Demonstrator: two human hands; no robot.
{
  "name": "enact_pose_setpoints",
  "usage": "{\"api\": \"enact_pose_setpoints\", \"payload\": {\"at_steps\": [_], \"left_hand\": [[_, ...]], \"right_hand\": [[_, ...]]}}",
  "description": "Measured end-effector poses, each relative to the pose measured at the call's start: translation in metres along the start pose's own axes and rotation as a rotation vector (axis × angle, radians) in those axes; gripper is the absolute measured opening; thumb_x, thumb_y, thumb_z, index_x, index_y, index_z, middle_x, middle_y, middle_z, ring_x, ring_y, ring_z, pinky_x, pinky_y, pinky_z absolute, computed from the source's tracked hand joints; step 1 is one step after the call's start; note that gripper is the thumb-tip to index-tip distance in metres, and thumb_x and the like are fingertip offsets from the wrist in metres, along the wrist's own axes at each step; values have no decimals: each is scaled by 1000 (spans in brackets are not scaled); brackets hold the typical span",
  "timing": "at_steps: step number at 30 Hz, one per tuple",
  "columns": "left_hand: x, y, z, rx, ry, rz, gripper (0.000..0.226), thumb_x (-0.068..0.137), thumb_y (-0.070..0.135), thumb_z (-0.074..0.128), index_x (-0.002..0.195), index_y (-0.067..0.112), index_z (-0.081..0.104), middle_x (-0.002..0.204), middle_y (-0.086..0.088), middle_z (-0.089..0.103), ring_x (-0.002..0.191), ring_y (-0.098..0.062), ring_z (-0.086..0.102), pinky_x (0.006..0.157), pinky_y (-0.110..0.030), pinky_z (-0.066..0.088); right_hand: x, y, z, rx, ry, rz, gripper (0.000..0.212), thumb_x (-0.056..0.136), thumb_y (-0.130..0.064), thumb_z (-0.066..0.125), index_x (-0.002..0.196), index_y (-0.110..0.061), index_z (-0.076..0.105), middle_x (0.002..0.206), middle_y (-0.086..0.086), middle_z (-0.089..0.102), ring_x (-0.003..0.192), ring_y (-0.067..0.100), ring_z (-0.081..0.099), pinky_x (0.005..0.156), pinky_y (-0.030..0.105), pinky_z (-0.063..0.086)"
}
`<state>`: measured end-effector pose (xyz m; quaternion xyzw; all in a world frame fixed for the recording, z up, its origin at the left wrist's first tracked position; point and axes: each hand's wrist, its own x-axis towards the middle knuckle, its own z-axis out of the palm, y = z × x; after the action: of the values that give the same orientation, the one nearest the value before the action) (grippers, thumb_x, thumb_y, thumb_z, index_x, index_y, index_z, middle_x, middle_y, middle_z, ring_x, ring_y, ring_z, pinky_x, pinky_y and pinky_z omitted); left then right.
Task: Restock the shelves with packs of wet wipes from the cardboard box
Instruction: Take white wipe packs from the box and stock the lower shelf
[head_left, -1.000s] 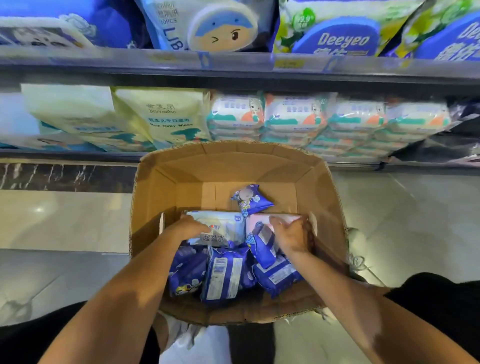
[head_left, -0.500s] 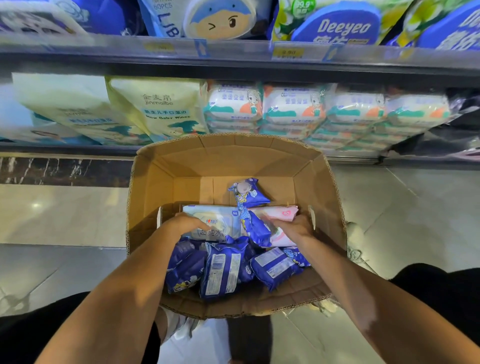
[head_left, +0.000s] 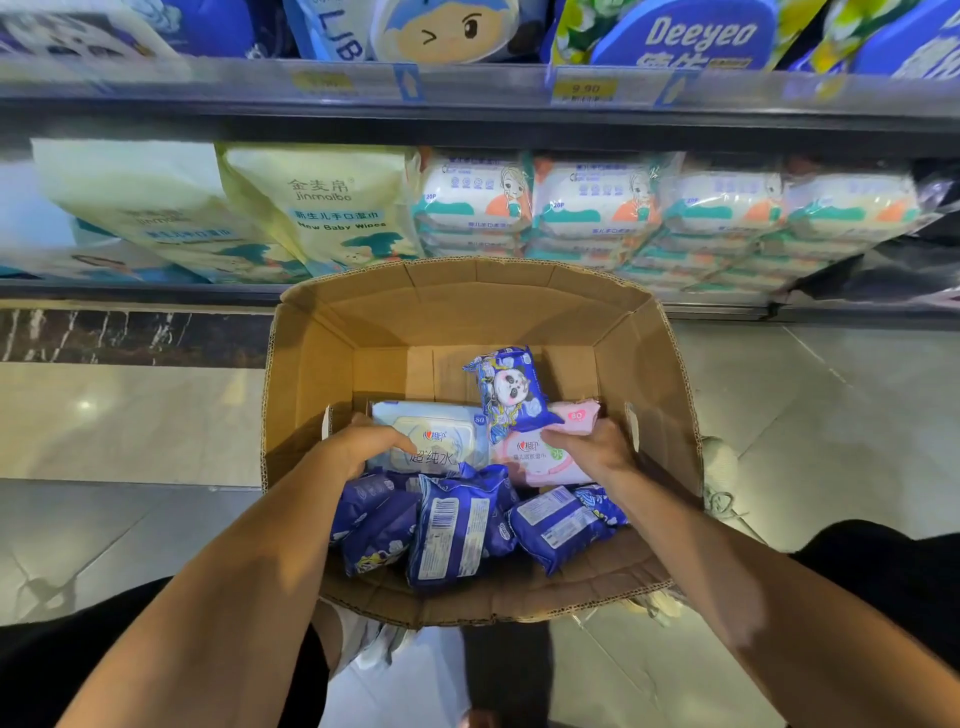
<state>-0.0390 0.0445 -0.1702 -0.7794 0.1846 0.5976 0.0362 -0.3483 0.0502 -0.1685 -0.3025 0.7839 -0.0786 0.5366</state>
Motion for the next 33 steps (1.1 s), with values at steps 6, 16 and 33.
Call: {"api": "enact_pose_setpoints", "payload": {"at_steps": [6, 16, 33], "left_hand": [[-4, 1, -7, 41, 4, 48, 109, 70, 30, 89, 151, 6, 20, 154, -13, 34, 142, -32, 33, 112, -45, 31], [0, -2, -11, 145, 7, 134, 143, 14, 61, 95, 136, 15, 38, 132, -2, 55, 119, -25, 55, 104, -47, 46], [-101, 20, -16, 577, 353, 583, 104, 40, 57, 91, 129, 30, 44, 115, 0, 64, 107, -28, 61, 90, -43, 52]], "right_hand": [[-8, 1, 1, 18, 78, -16, 86, 51, -44, 97, 112, -2, 54, 97, -10, 58, 91, 14, 65, 60, 16, 47], [-17, -19, 26, -279, -11, 19, 136, 50, -64, 90, 152, -3, 22, 153, 13, 34, 142, 27, 34, 114, 36, 34], [-83, -38, -7, -451, 88, -221, 97, 57, -52, 88, 134, -14, 44, 130, 12, 61, 117, 33, 60, 91, 36, 51]]}}
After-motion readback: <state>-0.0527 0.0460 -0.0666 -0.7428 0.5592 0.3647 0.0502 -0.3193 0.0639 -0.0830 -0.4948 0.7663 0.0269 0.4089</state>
